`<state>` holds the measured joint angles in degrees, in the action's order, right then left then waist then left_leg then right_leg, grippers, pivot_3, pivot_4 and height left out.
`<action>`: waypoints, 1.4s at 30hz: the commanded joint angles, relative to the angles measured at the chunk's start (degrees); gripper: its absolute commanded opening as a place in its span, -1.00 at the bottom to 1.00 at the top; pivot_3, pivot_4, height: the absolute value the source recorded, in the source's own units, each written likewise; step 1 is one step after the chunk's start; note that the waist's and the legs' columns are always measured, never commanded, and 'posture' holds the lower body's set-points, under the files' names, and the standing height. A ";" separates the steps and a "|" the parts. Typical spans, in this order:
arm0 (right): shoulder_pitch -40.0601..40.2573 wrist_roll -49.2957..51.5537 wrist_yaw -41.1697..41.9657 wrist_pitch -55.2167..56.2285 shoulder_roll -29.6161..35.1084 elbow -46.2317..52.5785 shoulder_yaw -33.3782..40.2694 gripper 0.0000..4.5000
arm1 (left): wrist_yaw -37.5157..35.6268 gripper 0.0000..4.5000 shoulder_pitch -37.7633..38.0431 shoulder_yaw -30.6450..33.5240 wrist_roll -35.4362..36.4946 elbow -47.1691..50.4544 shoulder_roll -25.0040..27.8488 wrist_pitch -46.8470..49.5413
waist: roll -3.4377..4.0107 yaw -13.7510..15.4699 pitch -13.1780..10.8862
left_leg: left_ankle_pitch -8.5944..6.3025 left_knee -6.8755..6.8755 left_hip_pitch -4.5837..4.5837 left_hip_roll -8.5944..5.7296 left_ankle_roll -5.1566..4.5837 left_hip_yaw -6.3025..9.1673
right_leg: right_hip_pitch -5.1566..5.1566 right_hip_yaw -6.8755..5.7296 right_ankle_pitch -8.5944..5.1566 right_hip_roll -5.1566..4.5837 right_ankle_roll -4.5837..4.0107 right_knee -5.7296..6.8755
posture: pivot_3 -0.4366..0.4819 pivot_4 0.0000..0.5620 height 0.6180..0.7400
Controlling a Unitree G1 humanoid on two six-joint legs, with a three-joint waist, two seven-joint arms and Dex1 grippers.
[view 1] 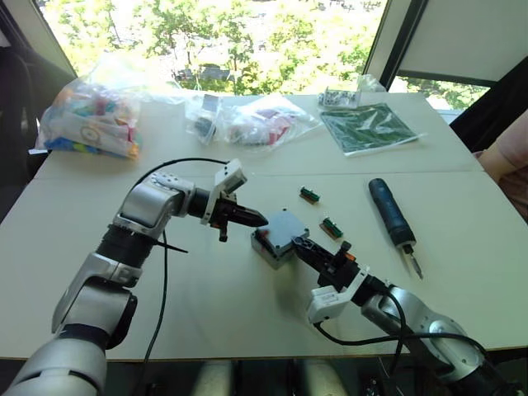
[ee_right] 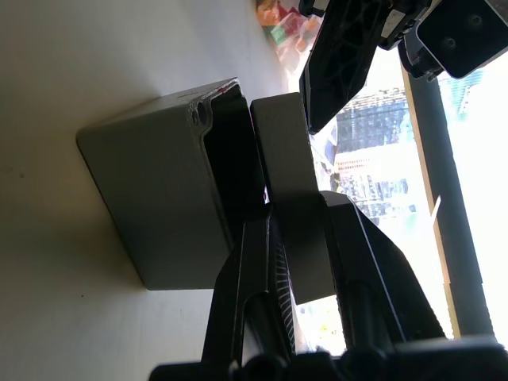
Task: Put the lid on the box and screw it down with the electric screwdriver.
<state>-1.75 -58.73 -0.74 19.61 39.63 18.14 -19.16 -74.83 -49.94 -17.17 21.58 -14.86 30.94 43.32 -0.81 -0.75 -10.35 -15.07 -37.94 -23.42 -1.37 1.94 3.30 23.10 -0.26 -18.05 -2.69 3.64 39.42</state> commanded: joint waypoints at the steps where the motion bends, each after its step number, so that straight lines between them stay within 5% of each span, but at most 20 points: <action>1: -0.97 0.18 -0.72 1.57 -0.37 0.18 0.98 -0.94 | -0.01 -0.99 -1.36 1.66 0.55 1.70 -0.04 0.05 | 0.00 0.01 0.00 | 0.00 0.00 0.00 0.00 0.00 0.00 | 0.00 0.00 0.00 0.00 0.00 0.00 | -0.05 -0.47 1.00; 42: 0.76 2.09 1.40 6.29 -0.66 -5.76 0.31 -0.94 | 2.42 -0.99 2.07 -4.45 -7.40 4.52 -1.32 -5.06 | -0.01 0.11 0.09 | -0.09 -0.02 0.44 0.00 -0.16 0.01 | -0.52 0.00 0.00 0.00 0.00 -0.06 | -0.05 -0.47 1.00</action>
<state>-2.35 -56.75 -0.65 25.74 38.46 13.31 -18.31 -72.66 -48.16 -20.18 15.43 -11.09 29.67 38.16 -0.82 -0.64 -10.26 -15.24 -37.95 -22.85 -1.37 1.64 3.31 22.45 -0.26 -18.05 -2.70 3.64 39.34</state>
